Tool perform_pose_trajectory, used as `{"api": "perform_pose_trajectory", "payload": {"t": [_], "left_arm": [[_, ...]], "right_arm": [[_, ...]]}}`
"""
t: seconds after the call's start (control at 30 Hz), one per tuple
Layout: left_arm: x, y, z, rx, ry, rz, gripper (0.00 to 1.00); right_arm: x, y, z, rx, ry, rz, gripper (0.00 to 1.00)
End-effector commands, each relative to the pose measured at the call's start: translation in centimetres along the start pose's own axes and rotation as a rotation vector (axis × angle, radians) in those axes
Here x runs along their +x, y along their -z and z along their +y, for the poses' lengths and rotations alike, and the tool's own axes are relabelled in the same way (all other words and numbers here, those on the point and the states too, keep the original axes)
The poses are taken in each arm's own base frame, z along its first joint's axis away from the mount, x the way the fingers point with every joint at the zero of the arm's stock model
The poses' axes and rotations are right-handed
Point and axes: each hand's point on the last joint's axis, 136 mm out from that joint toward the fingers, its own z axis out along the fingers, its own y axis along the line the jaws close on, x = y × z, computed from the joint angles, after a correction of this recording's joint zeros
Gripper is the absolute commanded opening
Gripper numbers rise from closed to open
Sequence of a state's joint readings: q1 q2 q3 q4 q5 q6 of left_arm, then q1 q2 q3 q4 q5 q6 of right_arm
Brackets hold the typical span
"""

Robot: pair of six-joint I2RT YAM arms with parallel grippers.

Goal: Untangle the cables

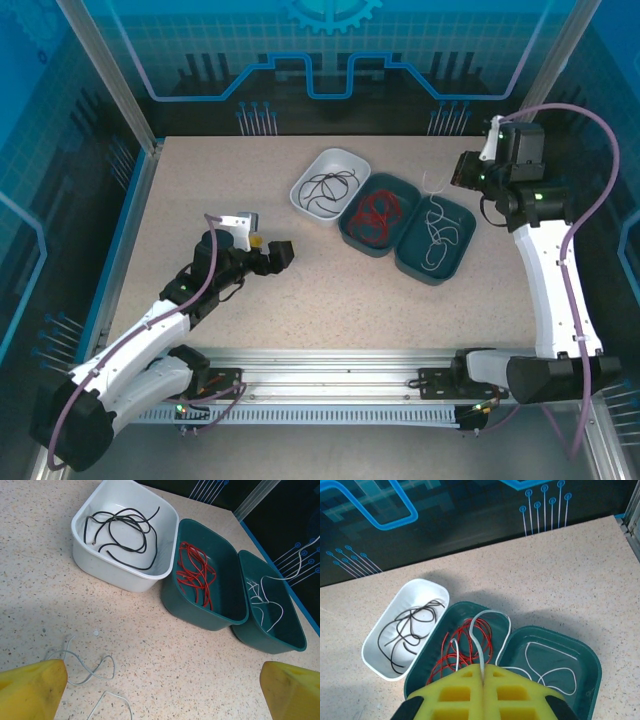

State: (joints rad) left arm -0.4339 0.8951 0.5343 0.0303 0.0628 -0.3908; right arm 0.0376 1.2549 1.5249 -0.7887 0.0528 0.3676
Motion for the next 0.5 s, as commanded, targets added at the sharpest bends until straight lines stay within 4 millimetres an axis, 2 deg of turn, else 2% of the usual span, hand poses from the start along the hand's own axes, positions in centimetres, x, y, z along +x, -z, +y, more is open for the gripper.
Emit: {"api": "perform_pose_trajectory", "payload": {"t": [0.0, 0.17, 0.37, 0.47], "left_arm": [[-0.1, 0.0, 0.5, -0.025, -0.002, -0.006, 0.99], [0.0, -0.1, 0.6, -0.031, -0.002, 0.0, 0.99], [0.3, -0.3, 1.0, -0.04, 0.007, 0.004, 0.99], [0.4, -0.5, 1.0, -0.039, 0.013, 0.007, 0.99]], "right_arm": [[1.6, -1.8, -1.5, 0.042, -0.028, 0.035, 0.0], [5.6, -3.7, -3.6, 0.11, -0.039, 0.141, 0.0], [9.2, -5.1, -6.0, 0.19, -0.04, 0.251, 0.0], [10.7, -6.2, -6.5, 0.203, -0.037, 0.299, 0.02]]}}
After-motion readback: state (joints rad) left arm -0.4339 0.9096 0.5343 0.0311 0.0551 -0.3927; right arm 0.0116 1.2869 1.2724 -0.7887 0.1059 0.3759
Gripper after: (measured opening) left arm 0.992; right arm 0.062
